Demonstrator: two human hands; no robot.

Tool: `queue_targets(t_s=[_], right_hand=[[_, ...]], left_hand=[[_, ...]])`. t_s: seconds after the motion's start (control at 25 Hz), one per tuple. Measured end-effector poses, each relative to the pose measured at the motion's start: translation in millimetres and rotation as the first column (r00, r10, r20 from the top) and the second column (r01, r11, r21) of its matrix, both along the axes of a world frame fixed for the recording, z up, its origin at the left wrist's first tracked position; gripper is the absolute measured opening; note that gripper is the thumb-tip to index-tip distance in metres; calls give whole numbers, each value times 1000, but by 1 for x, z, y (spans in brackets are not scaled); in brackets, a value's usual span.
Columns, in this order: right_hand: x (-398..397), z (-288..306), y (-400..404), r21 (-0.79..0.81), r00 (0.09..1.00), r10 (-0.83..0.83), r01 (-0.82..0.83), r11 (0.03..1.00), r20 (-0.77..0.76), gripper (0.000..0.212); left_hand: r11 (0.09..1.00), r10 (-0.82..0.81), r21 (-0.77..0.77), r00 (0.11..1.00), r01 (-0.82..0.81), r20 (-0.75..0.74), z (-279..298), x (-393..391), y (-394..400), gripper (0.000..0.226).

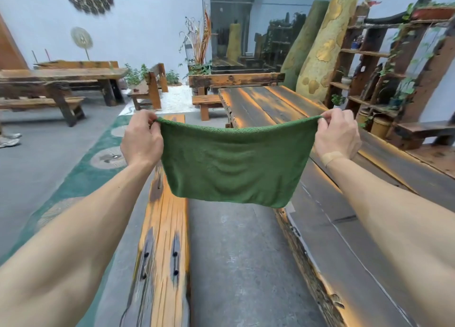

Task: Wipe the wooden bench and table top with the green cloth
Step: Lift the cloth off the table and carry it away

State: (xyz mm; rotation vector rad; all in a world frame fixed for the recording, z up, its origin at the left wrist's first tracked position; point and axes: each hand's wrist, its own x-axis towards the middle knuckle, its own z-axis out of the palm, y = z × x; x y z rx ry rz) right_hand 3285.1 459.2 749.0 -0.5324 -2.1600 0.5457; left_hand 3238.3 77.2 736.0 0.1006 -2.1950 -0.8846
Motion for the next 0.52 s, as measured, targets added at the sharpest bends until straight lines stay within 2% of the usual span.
queue_targets(t_s=[0.28,0.52], right_hand=[[-123,-16,-6,43,999,34,-35,998,19,21],[-263,-40,6,-10,995,92,-92,996,34,20]], left_hand=[[997,72,12,996,-72,46,-25,-86,-12,19],[989,148,-1,986,-148,72,-38,-200,6,17]])
